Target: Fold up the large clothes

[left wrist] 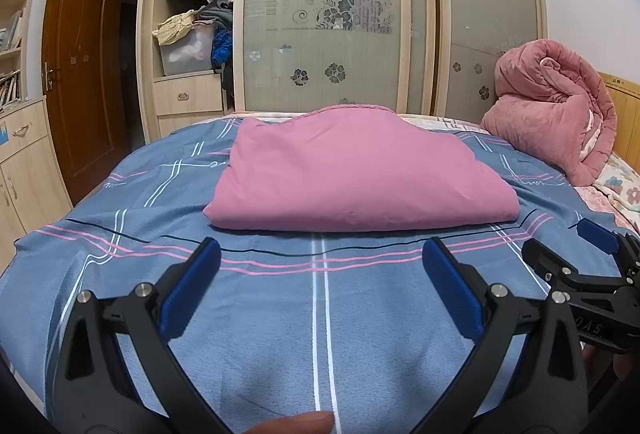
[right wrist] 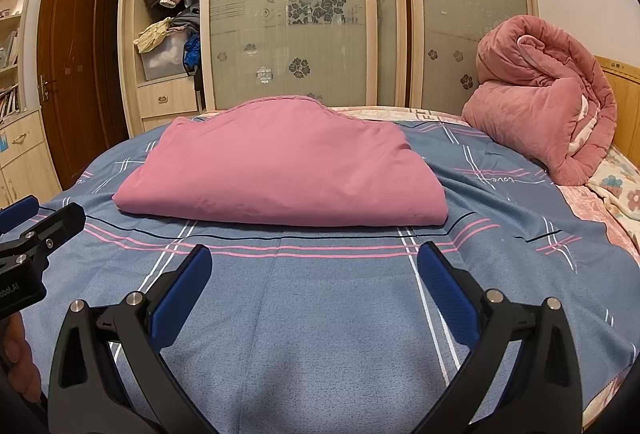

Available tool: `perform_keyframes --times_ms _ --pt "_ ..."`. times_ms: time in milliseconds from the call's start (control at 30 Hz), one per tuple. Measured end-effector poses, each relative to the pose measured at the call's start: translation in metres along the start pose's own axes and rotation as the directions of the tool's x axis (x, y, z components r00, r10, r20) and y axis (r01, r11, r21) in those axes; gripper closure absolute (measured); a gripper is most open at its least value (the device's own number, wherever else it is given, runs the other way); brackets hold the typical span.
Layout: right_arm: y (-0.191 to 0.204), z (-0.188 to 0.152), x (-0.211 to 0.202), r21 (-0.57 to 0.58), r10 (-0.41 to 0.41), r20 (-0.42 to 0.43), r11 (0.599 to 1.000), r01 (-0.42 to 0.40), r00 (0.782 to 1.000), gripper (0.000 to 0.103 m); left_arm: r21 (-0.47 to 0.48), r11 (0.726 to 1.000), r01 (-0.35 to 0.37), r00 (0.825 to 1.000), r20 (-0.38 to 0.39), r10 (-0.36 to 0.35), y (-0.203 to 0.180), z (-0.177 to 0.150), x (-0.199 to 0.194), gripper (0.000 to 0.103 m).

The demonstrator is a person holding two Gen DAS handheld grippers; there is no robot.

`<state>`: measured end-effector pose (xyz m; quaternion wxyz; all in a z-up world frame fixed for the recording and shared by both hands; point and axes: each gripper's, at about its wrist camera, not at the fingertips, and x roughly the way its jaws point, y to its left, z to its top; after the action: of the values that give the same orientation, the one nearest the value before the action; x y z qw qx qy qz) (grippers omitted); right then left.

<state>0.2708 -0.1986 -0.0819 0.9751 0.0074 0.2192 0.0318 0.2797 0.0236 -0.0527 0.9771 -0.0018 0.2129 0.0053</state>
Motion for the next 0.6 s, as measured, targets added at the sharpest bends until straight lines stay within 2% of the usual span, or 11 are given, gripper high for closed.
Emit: perform_keyframes --times_ms 600 --pt "-0.0006 0.0008 0.0005 0.0 0.002 -0.002 1.0 -0.002 1.0 0.001 0.001 1.0 -0.005 1.0 -0.002 0.005 0.0005 -0.0002 0.0007 0.002"
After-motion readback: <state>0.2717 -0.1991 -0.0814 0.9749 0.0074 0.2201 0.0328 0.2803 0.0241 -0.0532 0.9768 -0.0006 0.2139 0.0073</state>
